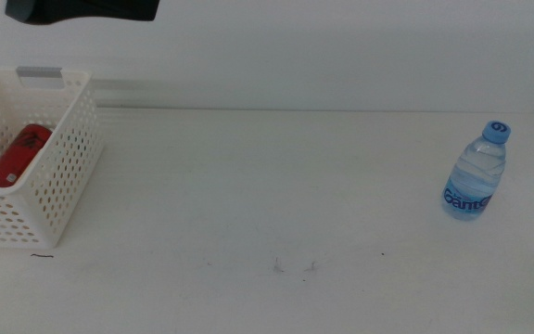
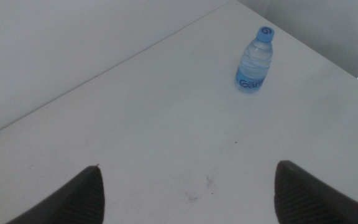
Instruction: Use arms to grab the bottles and put them into the dustbin to the left of the table.
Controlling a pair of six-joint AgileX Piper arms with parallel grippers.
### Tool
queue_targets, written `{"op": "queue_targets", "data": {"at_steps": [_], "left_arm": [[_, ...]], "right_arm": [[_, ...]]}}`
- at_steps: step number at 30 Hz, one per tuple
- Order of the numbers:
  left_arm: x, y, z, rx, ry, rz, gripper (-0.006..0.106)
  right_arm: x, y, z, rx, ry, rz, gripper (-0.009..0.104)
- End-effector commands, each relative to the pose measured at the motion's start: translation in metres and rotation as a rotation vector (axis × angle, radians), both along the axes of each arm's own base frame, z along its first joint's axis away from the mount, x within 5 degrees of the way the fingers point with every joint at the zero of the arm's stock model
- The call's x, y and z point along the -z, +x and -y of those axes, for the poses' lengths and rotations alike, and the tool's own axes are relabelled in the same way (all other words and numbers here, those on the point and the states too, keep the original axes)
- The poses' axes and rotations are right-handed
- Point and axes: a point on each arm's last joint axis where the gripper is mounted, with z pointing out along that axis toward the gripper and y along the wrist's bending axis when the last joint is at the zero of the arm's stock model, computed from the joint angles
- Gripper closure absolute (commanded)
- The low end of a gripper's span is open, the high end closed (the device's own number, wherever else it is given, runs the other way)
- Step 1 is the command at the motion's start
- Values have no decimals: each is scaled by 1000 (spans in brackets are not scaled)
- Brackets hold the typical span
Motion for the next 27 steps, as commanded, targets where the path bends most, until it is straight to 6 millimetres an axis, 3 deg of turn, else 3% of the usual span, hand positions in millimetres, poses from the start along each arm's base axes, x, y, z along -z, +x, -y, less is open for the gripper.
{"op": "queue_targets", "data": {"at_steps": [1, 4, 13, 20, 27], "left_arm": [[0, 0, 1, 5, -8, 3, 7], [0, 0, 0, -3, 4, 6, 7], [0, 1, 0, -4, 5, 6, 7], [0, 1, 0, -5, 7, 7, 7], [0, 1, 0, -4, 5, 6, 7]], "right_arm": [[0, 0, 0, 6, 2, 10, 8], [-1, 1, 0, 5, 24, -8, 8], [-47, 31, -2, -4, 33, -17, 8], [-34, 67, -5, -25, -12, -103, 8], [-8, 113, -11, -77, -23, -120, 8]]}}
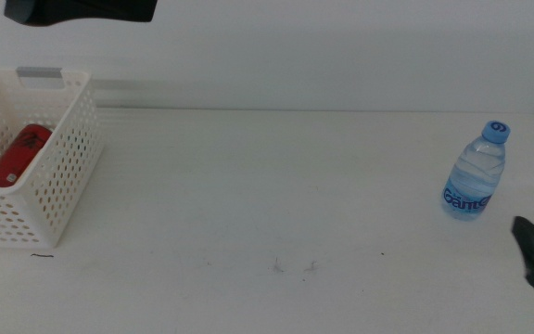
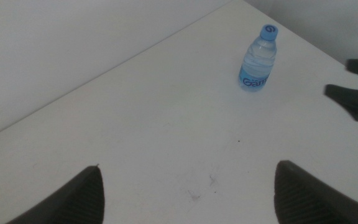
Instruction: Use arms to grab the bottles and put them into the dustbin to the left of the table.
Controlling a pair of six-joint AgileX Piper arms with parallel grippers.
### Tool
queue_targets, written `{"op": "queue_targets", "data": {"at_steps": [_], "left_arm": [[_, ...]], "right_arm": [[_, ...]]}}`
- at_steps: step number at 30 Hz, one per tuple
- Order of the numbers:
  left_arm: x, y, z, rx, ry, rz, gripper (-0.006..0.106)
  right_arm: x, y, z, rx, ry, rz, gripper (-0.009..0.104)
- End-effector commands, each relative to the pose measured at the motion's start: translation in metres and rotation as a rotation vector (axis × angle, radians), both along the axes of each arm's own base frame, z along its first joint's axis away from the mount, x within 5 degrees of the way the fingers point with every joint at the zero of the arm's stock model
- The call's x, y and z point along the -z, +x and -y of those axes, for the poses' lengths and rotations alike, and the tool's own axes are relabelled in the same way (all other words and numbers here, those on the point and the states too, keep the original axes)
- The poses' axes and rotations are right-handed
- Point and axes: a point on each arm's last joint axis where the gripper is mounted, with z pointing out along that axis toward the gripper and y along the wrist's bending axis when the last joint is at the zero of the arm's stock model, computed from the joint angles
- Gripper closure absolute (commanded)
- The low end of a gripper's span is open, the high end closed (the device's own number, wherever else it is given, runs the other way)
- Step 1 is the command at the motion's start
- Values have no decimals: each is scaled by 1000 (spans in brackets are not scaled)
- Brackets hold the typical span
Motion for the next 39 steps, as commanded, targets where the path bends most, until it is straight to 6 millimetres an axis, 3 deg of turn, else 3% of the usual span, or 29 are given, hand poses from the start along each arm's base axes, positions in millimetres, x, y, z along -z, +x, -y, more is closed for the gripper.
{"op": "queue_targets", "data": {"at_steps": [1, 14, 28, 30, 32, 33, 35, 39], "left_arm": [[0, 0, 1, 5, -8, 3, 7], [0, 0, 1, 5, -8, 3, 7], [0, 0, 1, 5, -8, 3, 7], [0, 0, 1, 5, -8, 3, 7], [0, 0, 1, 5, -8, 3, 7], [0, 0, 1, 5, -8, 3, 7], [0, 0, 1, 5, -8, 3, 7], [0, 0, 1, 5, -8, 3, 7]], "right_arm": [[6, 15, -2, -24, -10, 48, 8], [61, 67, -4, -22, -4, 73, 8], [96, 169, -2, 46, 5, 97, 11], [98, 175, -3, 36, 1, 78, 26], [99, 177, -10, 6, -4, 52, 63], [95, 177, -17, -14, -6, 62, 90], [85, 180, -33, -51, -7, 96, 95], [59, 205, -92, -194, 0, 121, 98]]}}
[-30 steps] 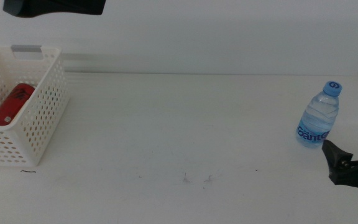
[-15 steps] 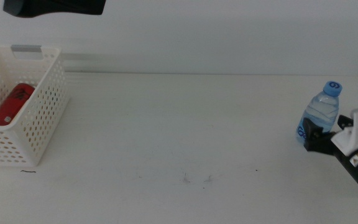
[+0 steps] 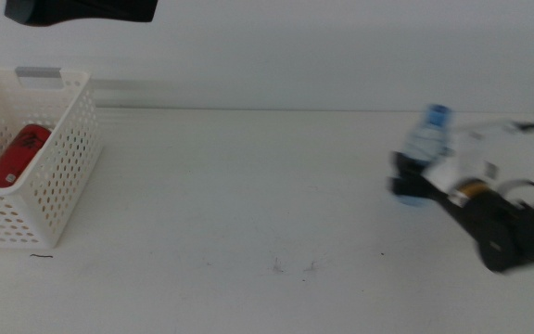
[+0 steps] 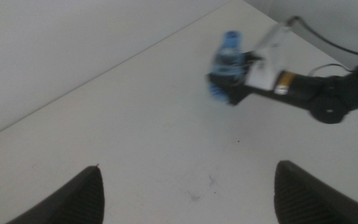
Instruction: Use arms to grab the bottles and put them into the dustbin to the left of the table.
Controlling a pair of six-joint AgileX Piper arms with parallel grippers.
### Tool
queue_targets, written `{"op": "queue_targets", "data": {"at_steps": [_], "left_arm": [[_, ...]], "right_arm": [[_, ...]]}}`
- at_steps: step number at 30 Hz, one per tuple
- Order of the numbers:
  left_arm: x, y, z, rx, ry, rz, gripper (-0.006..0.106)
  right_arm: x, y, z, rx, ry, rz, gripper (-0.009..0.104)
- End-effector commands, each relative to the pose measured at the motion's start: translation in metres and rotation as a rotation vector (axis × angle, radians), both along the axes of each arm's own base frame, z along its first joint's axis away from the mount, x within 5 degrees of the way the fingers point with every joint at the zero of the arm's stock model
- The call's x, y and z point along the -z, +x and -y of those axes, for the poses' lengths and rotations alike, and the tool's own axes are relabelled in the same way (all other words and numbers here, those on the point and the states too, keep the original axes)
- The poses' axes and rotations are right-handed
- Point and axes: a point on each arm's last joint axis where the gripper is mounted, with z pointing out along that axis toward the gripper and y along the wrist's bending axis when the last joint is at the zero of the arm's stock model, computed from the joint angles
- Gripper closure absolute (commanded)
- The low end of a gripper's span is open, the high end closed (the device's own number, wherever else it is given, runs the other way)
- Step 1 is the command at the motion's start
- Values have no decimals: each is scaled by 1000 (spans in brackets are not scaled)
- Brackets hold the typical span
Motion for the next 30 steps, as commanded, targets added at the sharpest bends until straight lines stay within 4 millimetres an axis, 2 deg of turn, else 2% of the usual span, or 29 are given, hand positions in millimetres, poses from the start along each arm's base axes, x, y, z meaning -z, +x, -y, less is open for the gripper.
{"op": "queue_targets", "data": {"at_steps": [1, 6, 10, 13, 17, 19, 21, 23, 26, 27, 30], "left_arm": [[0, 0, 1, 5, -8, 3, 7], [0, 0, 1, 5, -8, 3, 7], [0, 0, 1, 5, -8, 3, 7], [0, 0, 1, 5, -8, 3, 7], [0, 0, 1, 5, -8, 3, 7], [0, 0, 1, 5, -8, 3, 7], [0, 0, 1, 5, -8, 3, 7], [0, 0, 1, 5, -8, 3, 7], [0, 0, 1, 5, -8, 3, 7], [0, 0, 1, 5, -8, 3, 7], [0, 0, 1, 5, -8, 3, 7]], "right_arm": [[-31, 17, -42, -122, -5, 91, 98], [-49, 54, -130, -288, 6, 128, 98], [-35, 69, -186, -373, 24, 164, 98], [-18, 75, -211, -407, 27, 165, 98], [-2, 79, -221, -418, 18, 138, 94], [4, 79, -221, -409, 27, 130, 85], [8, 80, -221, -397, 32, 110, 70], [13, 78, -221, -369, 44, 41, 45], [-5, 67, -223, -334, 57, -154, 6], [-13, 61, -224, -347, 41, -187, 3], [-48, 36, -217, -381, 2, -302, 3]]}}
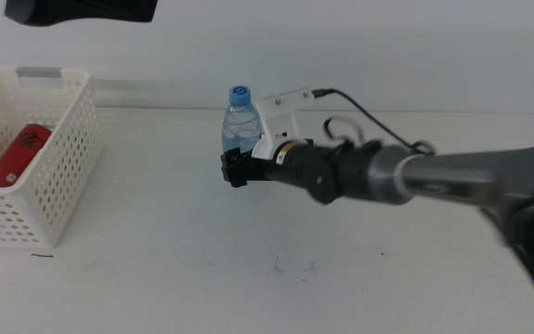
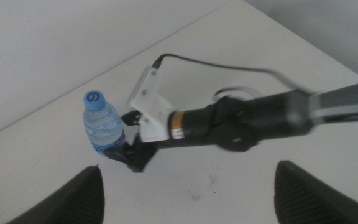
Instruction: Use arms to grab the bottles and put them into the dustbin to the left of the table.
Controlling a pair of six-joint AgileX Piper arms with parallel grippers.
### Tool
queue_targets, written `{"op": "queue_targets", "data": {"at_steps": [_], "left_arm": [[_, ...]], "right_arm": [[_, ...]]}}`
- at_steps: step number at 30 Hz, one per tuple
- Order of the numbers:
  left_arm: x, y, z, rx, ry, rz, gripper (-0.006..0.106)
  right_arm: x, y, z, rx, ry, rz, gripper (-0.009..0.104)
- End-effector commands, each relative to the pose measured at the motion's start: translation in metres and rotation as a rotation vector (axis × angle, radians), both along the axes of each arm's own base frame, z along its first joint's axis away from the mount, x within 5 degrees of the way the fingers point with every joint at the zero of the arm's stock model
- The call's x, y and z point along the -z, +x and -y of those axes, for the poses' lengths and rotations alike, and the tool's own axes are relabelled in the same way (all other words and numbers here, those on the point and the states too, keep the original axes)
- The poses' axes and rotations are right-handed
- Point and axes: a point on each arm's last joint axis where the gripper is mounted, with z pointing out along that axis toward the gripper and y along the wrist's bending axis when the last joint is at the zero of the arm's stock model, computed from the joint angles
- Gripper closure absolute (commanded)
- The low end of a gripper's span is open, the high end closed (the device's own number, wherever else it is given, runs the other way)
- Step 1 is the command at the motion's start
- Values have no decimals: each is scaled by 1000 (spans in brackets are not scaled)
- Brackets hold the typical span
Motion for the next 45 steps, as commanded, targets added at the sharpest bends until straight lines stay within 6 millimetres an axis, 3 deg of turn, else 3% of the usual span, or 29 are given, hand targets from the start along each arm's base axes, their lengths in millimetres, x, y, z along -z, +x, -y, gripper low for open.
{"op": "queue_targets", "data": {"at_steps": [1, 9, 14, 17, 20, 31, 40, 45], "left_arm": [[0, 0, 1, 5, -8, 3, 7], [0, 0, 1, 5, -8, 3, 7], [0, 0, 1, 5, -8, 3, 7], [0, 0, 1, 5, -8, 3, 7], [0, 0, 1, 5, -8, 3, 7], [0, 0, 1, 5, -8, 3, 7], [-24, 12, -2, -94, -117, 247, 7], [-25, 12, 0, -86, -143, 244, 7]], "right_arm": [[-42, -23, 6, -37, -25, -47, 4], [-162, -126, 86, -82, -58, -84, 4], [-253, -203, 141, -117, -19, 36, 4], [-279, -226, 163, -92, -3, 149, 5], [-285, -233, 173, -43, 7, 158, 6], [-286, -233, 172, -35, 39, 150, 6], [-286, -233, 172, -35, 39, 150, 6], [-286, -233, 172, -35, 39, 150, 6]]}}
